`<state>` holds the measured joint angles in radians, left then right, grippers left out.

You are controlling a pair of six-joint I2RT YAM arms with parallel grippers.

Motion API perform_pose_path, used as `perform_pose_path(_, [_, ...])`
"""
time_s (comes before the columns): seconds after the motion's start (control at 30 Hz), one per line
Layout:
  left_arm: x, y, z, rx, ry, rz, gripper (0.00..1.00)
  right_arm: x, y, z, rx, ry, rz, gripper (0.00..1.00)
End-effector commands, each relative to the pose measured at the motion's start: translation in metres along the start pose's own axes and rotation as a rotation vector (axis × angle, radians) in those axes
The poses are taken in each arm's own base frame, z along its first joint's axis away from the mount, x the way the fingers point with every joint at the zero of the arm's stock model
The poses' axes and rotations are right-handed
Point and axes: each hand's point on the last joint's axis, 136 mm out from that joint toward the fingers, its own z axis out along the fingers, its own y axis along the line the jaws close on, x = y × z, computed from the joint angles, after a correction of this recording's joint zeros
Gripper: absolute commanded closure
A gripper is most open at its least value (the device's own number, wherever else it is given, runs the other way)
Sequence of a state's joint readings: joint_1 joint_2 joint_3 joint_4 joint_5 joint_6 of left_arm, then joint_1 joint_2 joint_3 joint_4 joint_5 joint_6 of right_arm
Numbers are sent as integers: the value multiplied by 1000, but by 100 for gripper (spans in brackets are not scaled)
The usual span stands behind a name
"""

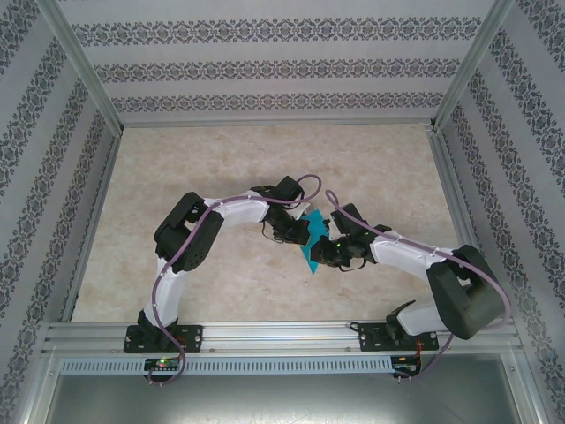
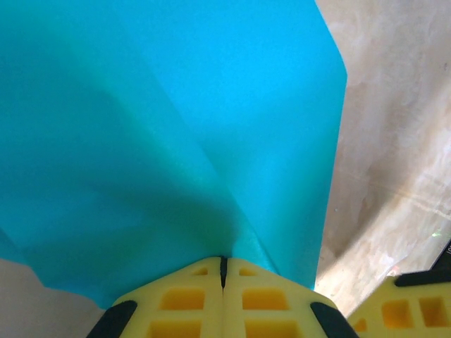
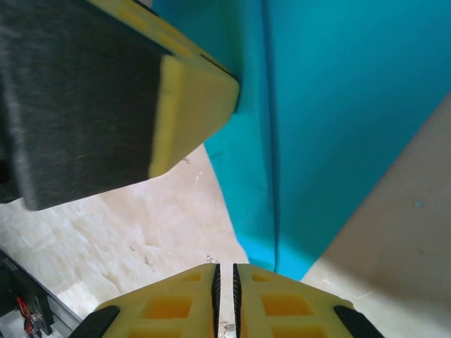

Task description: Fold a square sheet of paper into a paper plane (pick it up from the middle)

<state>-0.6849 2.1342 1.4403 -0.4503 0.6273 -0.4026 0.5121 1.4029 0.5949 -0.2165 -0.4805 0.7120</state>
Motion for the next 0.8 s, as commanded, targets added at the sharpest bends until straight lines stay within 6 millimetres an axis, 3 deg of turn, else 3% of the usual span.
perform_pose_path(0.0, [23, 64, 21, -175, 74, -74, 93, 4, 1, 9, -41, 35, 27, 85])
perform_pose_path(0.47, [25, 65, 22, -174, 79, -79, 93, 19, -7, 26, -48, 105, 34, 85])
perform_pose_path(0.77, [22, 64, 18, -174, 77, -75, 93, 38, -38, 28, 105, 159, 26, 85])
